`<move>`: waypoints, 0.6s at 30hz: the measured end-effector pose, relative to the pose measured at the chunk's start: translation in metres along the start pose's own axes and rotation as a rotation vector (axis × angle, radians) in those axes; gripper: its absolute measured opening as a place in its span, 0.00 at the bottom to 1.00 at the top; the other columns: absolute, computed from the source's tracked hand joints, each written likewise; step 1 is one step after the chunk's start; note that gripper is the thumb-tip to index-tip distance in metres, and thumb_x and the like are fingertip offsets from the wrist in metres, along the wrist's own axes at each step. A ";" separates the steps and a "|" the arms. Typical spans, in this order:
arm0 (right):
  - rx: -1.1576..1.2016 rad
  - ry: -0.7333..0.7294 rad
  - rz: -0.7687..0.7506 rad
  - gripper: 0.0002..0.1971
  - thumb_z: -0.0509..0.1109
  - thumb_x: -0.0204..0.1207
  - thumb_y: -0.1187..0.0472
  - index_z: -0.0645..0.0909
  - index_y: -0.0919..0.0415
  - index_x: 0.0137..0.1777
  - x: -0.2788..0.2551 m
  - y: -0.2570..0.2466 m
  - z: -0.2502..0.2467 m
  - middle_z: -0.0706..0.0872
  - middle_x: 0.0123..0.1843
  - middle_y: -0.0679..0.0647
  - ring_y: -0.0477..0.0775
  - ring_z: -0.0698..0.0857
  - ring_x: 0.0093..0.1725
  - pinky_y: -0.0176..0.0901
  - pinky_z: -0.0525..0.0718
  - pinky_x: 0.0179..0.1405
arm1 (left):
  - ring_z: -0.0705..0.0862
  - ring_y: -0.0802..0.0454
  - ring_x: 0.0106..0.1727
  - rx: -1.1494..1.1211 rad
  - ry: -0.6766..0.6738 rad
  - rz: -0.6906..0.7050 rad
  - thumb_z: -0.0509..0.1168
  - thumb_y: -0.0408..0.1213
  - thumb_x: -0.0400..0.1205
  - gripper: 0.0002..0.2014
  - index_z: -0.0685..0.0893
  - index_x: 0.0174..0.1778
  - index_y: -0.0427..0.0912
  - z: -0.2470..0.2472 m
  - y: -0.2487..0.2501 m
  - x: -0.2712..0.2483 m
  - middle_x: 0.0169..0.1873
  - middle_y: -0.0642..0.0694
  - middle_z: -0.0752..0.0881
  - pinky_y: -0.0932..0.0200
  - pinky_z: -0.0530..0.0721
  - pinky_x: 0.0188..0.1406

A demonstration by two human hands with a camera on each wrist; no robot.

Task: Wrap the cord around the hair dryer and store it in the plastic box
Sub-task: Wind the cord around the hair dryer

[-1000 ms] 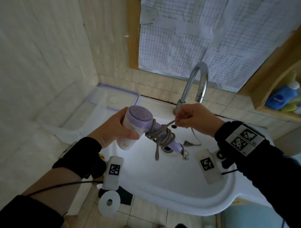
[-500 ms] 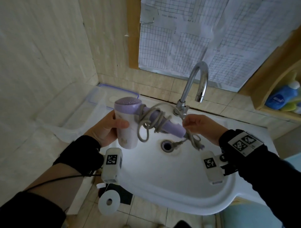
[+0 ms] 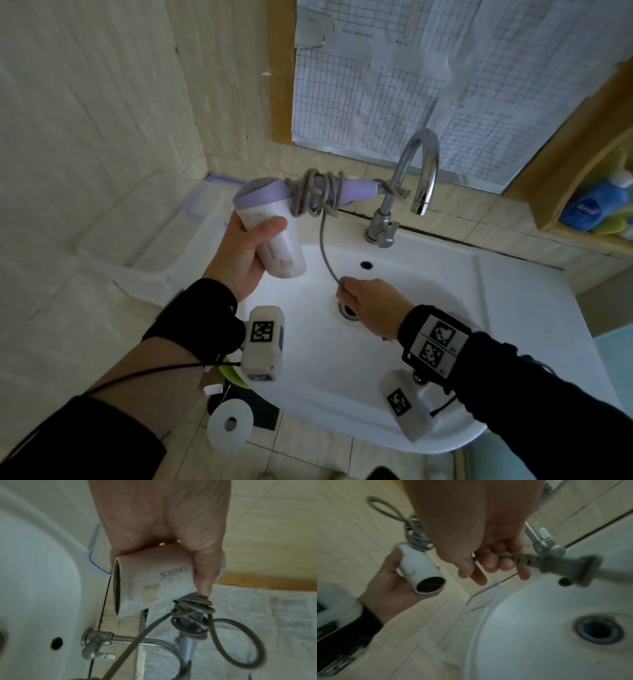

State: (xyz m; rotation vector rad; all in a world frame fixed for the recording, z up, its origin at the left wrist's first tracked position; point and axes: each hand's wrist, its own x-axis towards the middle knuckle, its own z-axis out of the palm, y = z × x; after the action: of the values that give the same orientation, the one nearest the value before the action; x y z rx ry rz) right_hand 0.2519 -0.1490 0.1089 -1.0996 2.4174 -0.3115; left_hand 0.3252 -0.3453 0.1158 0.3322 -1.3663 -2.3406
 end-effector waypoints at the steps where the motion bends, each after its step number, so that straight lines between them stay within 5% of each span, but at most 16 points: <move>1: -0.079 -0.012 -0.027 0.15 0.51 0.84 0.52 0.74 0.60 0.56 -0.001 -0.003 -0.001 0.84 0.44 0.59 0.61 0.83 0.42 0.53 0.82 0.46 | 0.85 0.49 0.51 0.063 0.031 0.026 0.75 0.34 0.60 0.29 0.82 0.60 0.48 0.000 0.000 0.001 0.51 0.43 0.87 0.53 0.84 0.50; 4: -0.256 -0.004 -0.112 0.13 0.51 0.84 0.54 0.73 0.60 0.56 -0.008 -0.011 -0.007 0.84 0.42 0.60 0.59 0.77 0.36 0.51 0.78 0.42 | 0.85 0.36 0.54 0.231 0.131 0.054 0.77 0.35 0.58 0.34 0.79 0.63 0.38 -0.004 -0.007 0.002 0.56 0.29 0.85 0.42 0.84 0.52; 6: -0.314 0.005 -0.150 0.11 0.52 0.83 0.56 0.72 0.60 0.56 -0.015 -0.016 -0.013 0.82 0.40 0.59 0.59 0.75 0.35 0.51 0.77 0.40 | 0.85 0.30 0.56 0.338 0.175 0.046 0.80 0.38 0.56 0.40 0.75 0.65 0.34 -0.008 -0.012 0.000 0.57 0.29 0.85 0.37 0.85 0.52; 11: -0.377 0.086 -0.208 0.11 0.54 0.81 0.63 0.76 0.60 0.55 -0.025 -0.026 -0.036 0.77 0.40 0.55 0.56 0.75 0.39 0.44 0.70 0.39 | 0.83 0.51 0.44 0.705 0.142 0.065 0.81 0.36 0.56 0.32 0.74 0.52 0.53 -0.015 -0.018 -0.006 0.44 0.56 0.83 0.61 0.81 0.38; 18: -0.342 0.185 -0.330 0.11 0.61 0.79 0.54 0.83 0.56 0.49 -0.028 -0.024 -0.074 0.76 0.39 0.48 0.49 0.77 0.40 0.41 0.75 0.42 | 0.85 0.50 0.50 0.840 -0.118 -0.093 0.78 0.48 0.49 0.35 0.76 0.54 0.59 -0.020 -0.015 -0.019 0.50 0.51 0.86 0.58 0.83 0.43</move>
State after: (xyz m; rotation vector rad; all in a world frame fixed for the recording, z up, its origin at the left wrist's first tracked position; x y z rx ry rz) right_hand 0.2467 -0.1430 0.1914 -1.6965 2.5046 -0.1066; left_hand 0.3468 -0.3450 0.0927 0.4976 -2.3881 -1.7447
